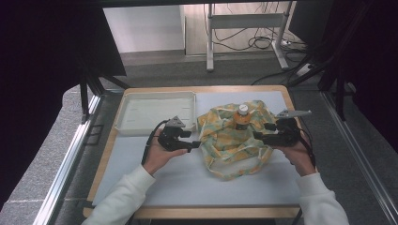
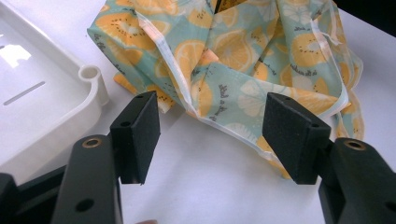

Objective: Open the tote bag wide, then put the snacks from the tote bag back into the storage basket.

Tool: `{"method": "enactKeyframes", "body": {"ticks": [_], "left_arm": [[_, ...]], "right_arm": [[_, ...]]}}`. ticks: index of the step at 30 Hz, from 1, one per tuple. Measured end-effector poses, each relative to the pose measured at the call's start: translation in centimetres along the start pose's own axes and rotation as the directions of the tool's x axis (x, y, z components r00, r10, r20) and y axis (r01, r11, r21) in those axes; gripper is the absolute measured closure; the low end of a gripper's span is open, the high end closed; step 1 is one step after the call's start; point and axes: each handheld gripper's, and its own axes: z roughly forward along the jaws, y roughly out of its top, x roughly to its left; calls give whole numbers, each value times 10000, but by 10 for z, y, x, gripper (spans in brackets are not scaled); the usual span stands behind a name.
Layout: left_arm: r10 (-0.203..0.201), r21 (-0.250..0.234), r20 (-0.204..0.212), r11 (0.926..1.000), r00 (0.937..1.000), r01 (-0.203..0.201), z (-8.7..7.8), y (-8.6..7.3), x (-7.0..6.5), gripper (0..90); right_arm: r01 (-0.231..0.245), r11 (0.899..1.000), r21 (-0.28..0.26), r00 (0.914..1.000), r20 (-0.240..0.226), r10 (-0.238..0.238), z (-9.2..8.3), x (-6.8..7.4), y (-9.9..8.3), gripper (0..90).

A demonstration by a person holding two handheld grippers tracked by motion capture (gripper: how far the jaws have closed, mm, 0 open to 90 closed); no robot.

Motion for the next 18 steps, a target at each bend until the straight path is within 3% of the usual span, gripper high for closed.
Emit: {"method": "enactKeyframes", "body": {"ticks": [6, 18], "left_arm": [[0, 93, -102, 10000, 9999, 1, 1, -2, 1, 358], [-52, 153, -81, 9999, 10000, 53, 1, -3, 3, 352]], "right_arm": [[54, 10000, -56, 10000, -68, -54, -2, 3, 5, 322], [241, 9997, -70, 9990, 378, -238, 2, 10, 31, 288]]}}
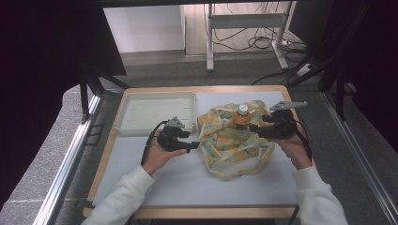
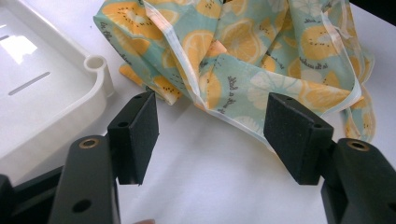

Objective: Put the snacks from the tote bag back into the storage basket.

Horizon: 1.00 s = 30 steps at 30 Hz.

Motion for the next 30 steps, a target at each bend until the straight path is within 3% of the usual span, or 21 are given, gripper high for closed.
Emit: {"method": "enactKeyframes", "body": {"ticks": [18, 30], "left_arm": [[-23, 45, 93, 10000, 10000, 22, 0, 0, 3, 340], [41, 117, 105, 9999, 9999, -43, 1, -1, 2, 336]], "right_arm": [[268, 9958, 877, 9993, 235, -290, 28, 3, 42, 248], [389, 9797, 1966, 9987, 238, -444, 59, 8, 52, 203]]}}
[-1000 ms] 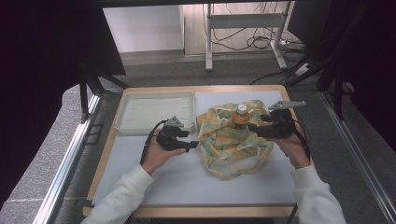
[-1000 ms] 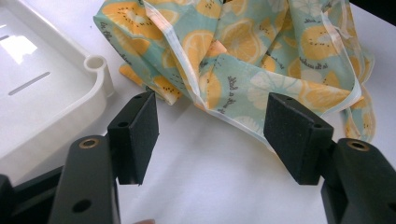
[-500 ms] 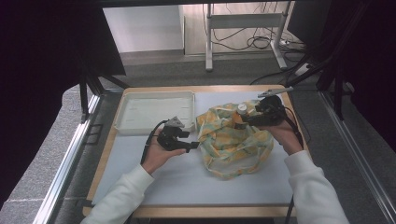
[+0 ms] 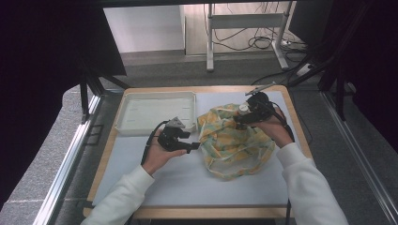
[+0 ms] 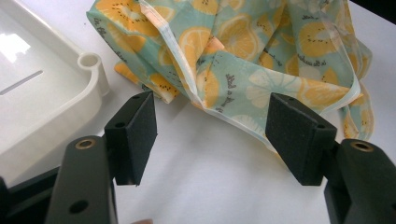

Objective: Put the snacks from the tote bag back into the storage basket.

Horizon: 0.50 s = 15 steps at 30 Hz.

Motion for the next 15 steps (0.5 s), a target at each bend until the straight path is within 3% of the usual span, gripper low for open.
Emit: {"method": "enactKeyframes", "body": {"ticks": [6, 10, 15], "left_arm": [[-79, 42, 12, 10000, 10000, 79, 1, -1, 1, 333], [29, 118, 110, 9999, 9999, -30, 3, -1, -1, 334], [13, 114, 118, 9999, 9999, -15, 3, -1, -1, 334]], "right_arm": [[127, 9967, 799, 9996, 234, -146, 18, 0, 0, 217], [213, 9944, 1033, 9996, 174, -233, 23, -1, 0, 283], [165, 9928, 1188, 9998, 77, -176, 23, -1, 1, 296]]}}
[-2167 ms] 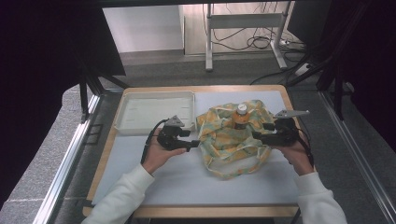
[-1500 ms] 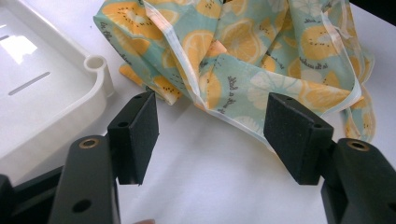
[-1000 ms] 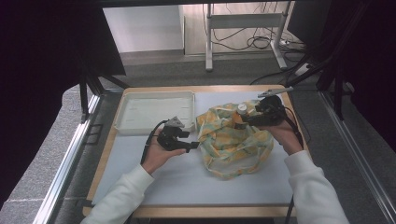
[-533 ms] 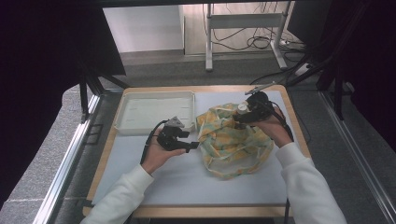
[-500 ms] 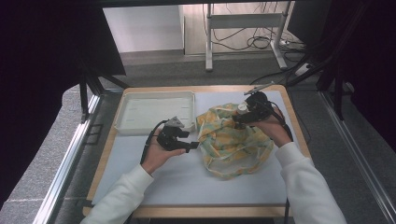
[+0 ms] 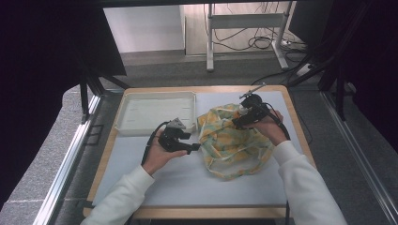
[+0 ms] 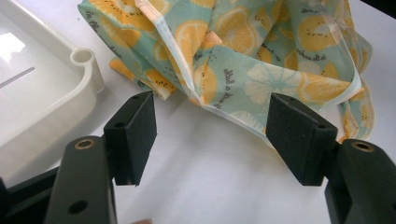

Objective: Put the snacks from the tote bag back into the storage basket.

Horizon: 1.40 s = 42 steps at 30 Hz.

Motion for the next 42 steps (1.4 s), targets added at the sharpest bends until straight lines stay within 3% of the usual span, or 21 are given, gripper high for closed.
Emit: {"method": "enactKeyframes", "body": {"ticks": [16, 42], "left_arm": [[-30, -11, -17, 10000, 10000, 30, -1, -1, 0, 330], [-179, -51, 10, 9998, 9998, 179, 1, -2, 1, 327]], "right_arm": [[75, 9999, 132, 9999, -100, -73, -8, 1, 7, 301], [173, 9951, -968, 9996, -210, -195, -73, 1, 30, 302]]}}
